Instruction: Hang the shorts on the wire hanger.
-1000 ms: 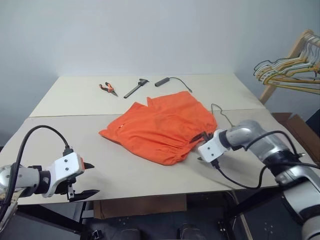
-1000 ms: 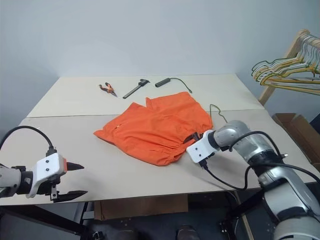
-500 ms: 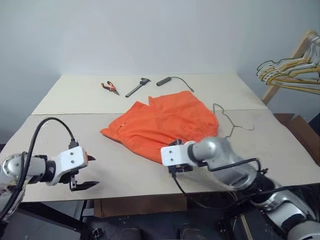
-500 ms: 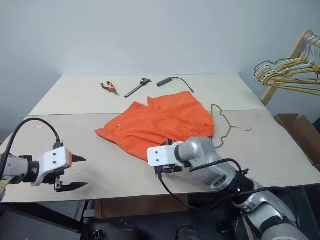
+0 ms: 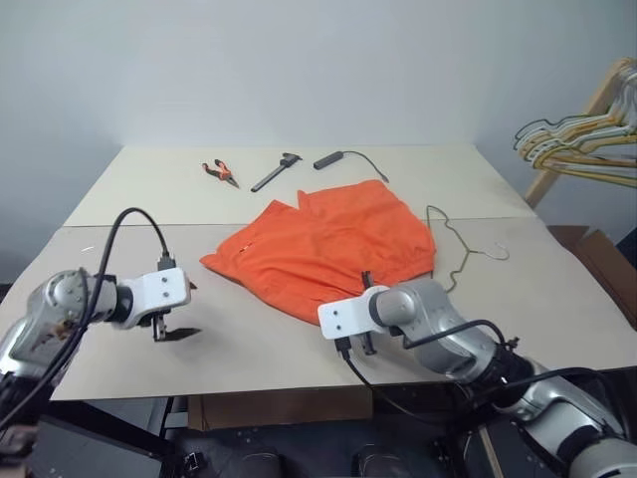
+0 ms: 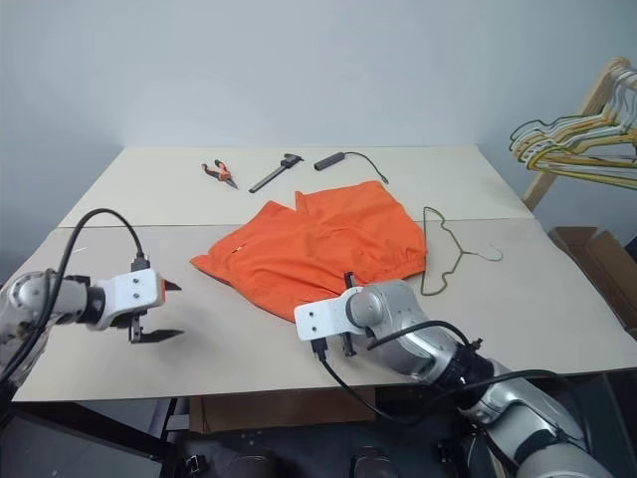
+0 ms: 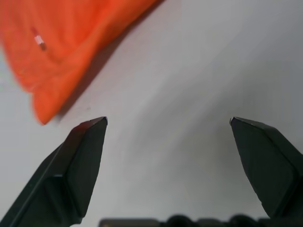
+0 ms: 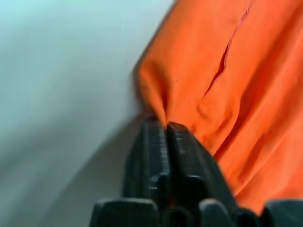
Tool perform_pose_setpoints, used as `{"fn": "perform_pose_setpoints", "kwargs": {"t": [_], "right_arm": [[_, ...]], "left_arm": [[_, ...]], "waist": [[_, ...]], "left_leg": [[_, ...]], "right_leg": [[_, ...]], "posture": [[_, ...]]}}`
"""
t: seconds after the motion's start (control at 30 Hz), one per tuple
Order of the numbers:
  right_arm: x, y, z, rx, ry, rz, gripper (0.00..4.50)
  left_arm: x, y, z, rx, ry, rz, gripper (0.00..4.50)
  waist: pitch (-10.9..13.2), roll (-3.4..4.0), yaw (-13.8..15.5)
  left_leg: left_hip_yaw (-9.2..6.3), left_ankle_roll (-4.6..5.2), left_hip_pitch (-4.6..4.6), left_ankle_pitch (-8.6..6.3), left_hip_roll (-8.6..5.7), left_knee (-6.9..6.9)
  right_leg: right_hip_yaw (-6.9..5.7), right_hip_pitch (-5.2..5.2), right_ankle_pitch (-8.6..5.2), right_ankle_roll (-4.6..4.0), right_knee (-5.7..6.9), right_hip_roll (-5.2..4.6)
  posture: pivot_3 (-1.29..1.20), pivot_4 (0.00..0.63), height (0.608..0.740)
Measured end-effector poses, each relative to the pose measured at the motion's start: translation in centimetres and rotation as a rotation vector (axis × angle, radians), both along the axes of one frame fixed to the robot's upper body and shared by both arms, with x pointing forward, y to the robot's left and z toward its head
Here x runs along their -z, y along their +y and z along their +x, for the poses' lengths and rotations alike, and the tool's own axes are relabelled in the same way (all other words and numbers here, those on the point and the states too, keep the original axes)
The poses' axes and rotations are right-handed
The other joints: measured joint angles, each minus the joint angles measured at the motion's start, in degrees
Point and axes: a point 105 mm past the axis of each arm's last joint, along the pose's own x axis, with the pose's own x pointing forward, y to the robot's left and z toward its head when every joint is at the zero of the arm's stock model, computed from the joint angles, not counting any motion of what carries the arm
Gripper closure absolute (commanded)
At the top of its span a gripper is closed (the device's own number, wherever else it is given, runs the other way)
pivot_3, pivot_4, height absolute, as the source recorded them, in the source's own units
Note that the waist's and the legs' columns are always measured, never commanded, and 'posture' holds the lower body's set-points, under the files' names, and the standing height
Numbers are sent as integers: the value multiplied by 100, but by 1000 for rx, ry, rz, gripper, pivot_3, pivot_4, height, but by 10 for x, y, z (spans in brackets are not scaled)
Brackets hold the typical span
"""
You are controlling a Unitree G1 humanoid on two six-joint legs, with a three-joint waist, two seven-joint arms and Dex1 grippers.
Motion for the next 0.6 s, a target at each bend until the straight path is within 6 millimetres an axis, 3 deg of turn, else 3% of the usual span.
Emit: {"fn": "perform_pose_setpoints", "kwargs": {"t": [0.2,0.33,0.53,0.6], "right_arm": [[6,-18,-11,-52,38,-37,4465],[3,-23,-10,-63,15,-35,4465],[2,-23,-6,-46,-6,-10,4465],[2,-22,-5,-43,-9,-7,4500]], "left_arm": [[7,5,33,67,-95,157,0],[16,-4,47,121,-121,194,0],[24,-26,66,124,-207,109,0],[27,-28,70,108,-218,90,391]], "waist": [[-3,-5,13],[-5,-7,-15],[-30,3,47],[-43,5,70]], "left_leg": [[1,0,-6,0,-5,8],[1,0,-1,0,-4,10],[0,1,7,0,-7,19],[0,1,9,0,-8,21]], "right_leg": [[0,1,5,8,-5,-5],[0,4,7,9,-2,-4],[0,18,10,15,0,-7],[0,22,10,16,0,-8]], "posture": [[38,0,740],[23,0,740],[14,0,740],[13,0,740]]}}
